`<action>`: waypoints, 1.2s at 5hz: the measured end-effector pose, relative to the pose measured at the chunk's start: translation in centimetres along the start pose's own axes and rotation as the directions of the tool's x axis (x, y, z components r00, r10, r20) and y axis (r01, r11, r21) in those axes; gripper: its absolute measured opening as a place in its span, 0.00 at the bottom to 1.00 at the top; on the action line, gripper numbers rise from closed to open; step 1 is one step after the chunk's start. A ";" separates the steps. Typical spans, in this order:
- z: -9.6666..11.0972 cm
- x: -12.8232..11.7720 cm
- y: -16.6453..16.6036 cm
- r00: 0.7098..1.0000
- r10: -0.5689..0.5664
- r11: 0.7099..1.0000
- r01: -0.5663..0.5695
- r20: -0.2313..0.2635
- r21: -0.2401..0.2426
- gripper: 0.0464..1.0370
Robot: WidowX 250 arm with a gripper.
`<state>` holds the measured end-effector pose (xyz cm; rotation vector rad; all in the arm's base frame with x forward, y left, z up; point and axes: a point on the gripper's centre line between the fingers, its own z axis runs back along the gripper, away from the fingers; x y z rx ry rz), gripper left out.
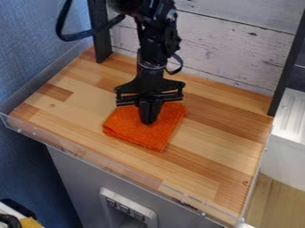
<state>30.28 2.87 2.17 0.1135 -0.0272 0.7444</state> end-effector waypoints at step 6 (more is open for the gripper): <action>-0.7 -0.1 0.5 0.972 -0.048 0.992 0.019 -0.232 -0.124 0.20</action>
